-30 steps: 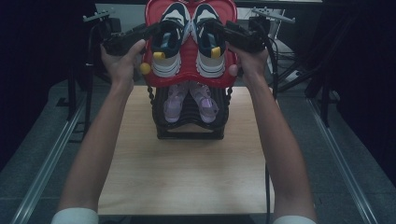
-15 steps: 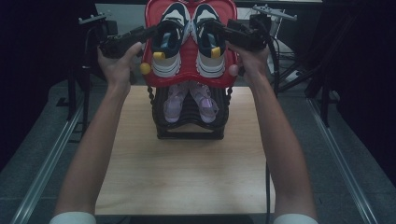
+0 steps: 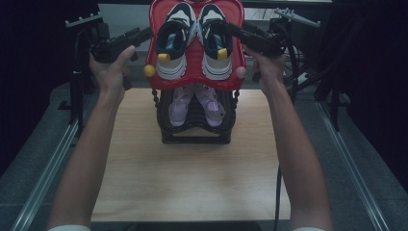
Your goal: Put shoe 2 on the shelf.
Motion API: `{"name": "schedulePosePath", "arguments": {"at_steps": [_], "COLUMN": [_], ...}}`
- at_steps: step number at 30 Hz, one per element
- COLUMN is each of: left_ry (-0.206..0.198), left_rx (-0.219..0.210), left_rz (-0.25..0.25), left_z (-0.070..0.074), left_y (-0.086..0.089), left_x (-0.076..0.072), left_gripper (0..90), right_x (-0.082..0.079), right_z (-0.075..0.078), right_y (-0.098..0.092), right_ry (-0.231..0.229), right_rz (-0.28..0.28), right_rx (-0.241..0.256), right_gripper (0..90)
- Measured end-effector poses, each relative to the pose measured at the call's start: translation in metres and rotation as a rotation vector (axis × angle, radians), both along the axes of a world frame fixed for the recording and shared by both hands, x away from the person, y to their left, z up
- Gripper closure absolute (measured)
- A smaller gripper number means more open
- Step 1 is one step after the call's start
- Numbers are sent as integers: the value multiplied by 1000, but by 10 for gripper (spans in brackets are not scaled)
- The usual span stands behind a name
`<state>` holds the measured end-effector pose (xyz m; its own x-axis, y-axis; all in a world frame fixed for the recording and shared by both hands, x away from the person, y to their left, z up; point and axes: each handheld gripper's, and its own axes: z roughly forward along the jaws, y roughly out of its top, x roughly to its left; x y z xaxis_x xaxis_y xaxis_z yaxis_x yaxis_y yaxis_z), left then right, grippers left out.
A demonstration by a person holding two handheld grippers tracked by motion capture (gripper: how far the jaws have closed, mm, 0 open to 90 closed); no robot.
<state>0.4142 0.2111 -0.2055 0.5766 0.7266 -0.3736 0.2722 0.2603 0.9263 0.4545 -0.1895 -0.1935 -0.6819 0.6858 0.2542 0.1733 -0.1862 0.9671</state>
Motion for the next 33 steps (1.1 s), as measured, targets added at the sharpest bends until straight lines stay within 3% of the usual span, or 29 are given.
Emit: {"name": "schedulePosePath", "arguments": {"at_steps": [9, 18, 24, 33], "left_ry": [5, 14, 3, -4], "left_rx": [-1, -23, 7, 23], "left_rz": [-11, -10, 2, -13], "left_z": [-9, -25, -34, -54], "left_y": [9, 24, 28, 34], "left_x": [-7, -16, -24, -36], "left_gripper": [409, 411, 408, 399], "right_x": [-11, -27, -34, -43], "right_z": [-7, -25, -33, -63], "right_y": [-17, -39, -48, -65], "right_ry": [-6, -12, -16, -12], "right_rz": [1, -2, -5, -3], "right_rx": [23, 44, 55, 66], "right_gripper": [349, 358, 359, 356]}}
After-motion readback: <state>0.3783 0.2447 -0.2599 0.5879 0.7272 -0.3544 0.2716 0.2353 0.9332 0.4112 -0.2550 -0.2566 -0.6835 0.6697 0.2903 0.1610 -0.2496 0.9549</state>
